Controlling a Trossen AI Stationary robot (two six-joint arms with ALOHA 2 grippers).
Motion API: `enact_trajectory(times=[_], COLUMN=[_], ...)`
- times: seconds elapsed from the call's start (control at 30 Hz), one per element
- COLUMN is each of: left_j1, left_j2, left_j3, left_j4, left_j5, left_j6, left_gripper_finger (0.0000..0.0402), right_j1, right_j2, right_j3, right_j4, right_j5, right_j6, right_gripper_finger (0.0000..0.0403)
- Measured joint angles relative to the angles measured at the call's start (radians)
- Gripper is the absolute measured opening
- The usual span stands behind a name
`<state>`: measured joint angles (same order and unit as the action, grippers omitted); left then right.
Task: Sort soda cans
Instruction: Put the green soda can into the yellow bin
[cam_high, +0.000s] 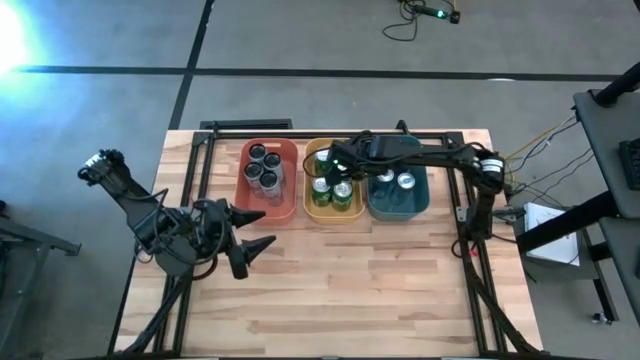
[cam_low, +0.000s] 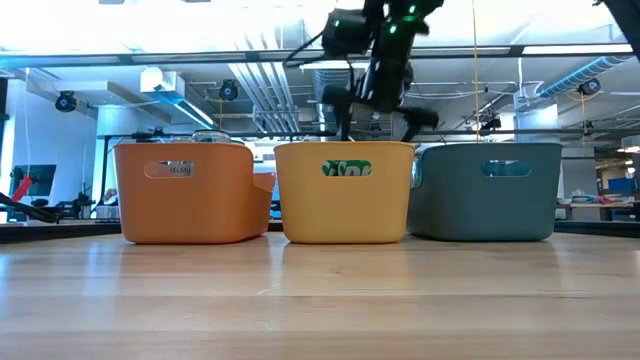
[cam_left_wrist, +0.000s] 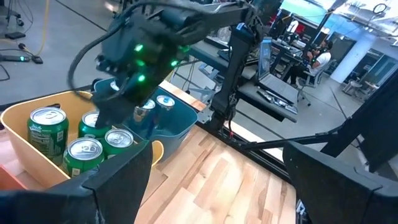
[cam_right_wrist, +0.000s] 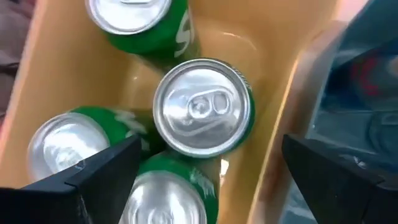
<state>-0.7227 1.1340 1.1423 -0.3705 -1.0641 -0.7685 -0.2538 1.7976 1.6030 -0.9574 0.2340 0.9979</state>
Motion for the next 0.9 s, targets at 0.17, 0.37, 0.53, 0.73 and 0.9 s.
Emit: enact_trajectory(times=[0.17,0.37,0.53,0.73,0.9], left_j1=[0.0,-0.012,-0.014,-0.013,-0.013], left_j2=[0.005,0.005,0.007,0.007,0.007], left_j3=[0.0,0.0,0.0,0.0,0.0], left_j4=[-0.001,-0.007,-0.016,-0.016,-0.016], left_j5=[0.0,0.025,0.035,0.036,0.055], left_j6=[-0.008,-0.033,-0.034,-0.03,-0.03], left_gripper_finger=[0.0345,0.0345,0.0345,0.0345,0.0345], right_j1=[0.001,0.0,-0.003,-0.002,-0.002], right_j2=[0.069,0.088,0.088,0.088,0.088], right_j3=[0.006,0.007,0.007,0.006,0.006], right_j4=[0.026,0.022,0.021,0.018,0.02], right_j5=[-0.073,-0.054,-0.068,-0.107,-0.149], right_j6=[0.035,0.104,0.121,0.12,0.106], right_gripper_finger=[0.0384,0.0358,0.029,0.0188,0.0115])
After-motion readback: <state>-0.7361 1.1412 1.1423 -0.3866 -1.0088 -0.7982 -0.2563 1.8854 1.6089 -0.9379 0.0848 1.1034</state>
